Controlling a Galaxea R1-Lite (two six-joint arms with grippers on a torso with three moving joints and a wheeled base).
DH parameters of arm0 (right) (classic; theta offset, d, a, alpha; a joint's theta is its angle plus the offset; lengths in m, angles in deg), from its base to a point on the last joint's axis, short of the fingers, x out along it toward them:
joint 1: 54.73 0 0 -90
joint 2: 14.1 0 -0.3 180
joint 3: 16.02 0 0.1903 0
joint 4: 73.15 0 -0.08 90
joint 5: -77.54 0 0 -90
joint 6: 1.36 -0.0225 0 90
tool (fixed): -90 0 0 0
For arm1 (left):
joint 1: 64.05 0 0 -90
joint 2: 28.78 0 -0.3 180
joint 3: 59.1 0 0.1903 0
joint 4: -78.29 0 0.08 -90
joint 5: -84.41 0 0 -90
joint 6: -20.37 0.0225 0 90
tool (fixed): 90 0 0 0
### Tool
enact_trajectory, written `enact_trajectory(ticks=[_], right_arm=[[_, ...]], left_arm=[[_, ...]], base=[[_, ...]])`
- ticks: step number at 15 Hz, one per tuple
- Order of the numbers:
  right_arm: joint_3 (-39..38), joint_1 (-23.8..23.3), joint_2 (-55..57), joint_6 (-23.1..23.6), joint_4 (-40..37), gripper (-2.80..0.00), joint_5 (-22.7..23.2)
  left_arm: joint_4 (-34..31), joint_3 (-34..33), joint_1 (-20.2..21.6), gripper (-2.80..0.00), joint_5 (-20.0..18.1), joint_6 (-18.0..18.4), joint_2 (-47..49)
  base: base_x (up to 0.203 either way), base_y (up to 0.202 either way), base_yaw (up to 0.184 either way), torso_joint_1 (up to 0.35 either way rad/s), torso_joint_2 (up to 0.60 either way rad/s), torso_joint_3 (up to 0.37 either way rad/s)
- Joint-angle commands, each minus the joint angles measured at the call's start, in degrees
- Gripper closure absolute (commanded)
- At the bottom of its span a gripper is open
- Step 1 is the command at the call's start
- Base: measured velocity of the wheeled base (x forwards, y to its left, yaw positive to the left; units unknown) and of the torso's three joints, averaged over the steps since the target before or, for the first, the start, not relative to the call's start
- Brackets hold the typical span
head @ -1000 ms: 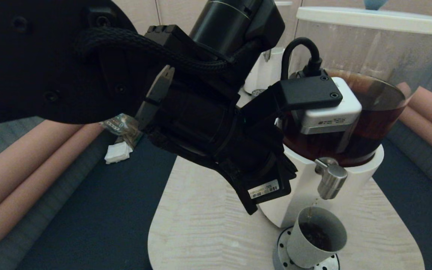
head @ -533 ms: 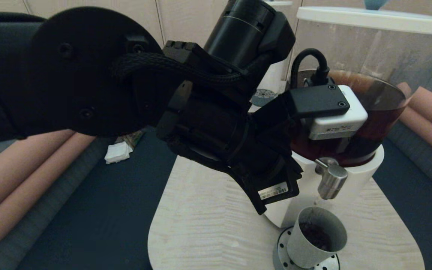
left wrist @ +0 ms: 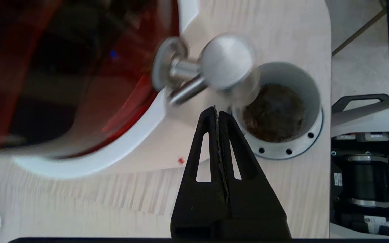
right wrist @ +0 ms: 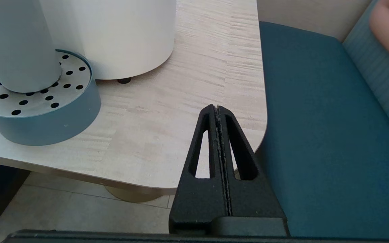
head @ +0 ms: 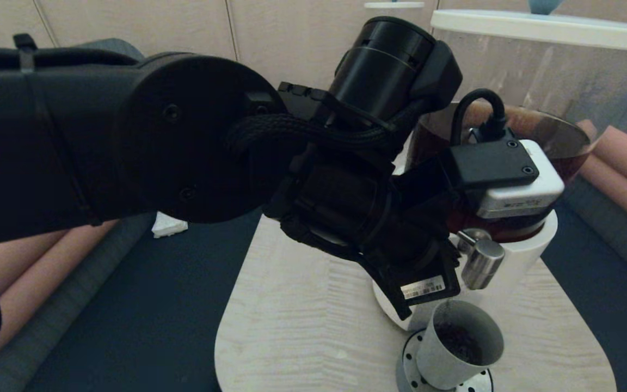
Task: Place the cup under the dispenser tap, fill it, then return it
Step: Turn off the faucet
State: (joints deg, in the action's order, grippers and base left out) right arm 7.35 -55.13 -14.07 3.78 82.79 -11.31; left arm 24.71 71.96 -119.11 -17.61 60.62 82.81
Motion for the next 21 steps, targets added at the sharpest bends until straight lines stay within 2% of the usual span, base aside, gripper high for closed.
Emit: enact_trajectory(ticks=[1, 21], right_arm=[[-0.62, -0.03, -0.2, 0.04, -0.01, 0.0, 0.07], [-0.61, -0.03, -0.2, 0.04, -0.01, 0.0, 0.07]], left_arm=[[0.79, 0.06, -0.23, 0.0, -0.02, 0.17, 0.53], [9.2, 0.85, -1.37, 0.0, -0.2, 0.39, 3.28]], base=[[0.0, 0.0, 0.0, 0.0, 0.0, 0.0], [0.0, 0.0, 0.0, 0.0, 0.0, 0.0]])
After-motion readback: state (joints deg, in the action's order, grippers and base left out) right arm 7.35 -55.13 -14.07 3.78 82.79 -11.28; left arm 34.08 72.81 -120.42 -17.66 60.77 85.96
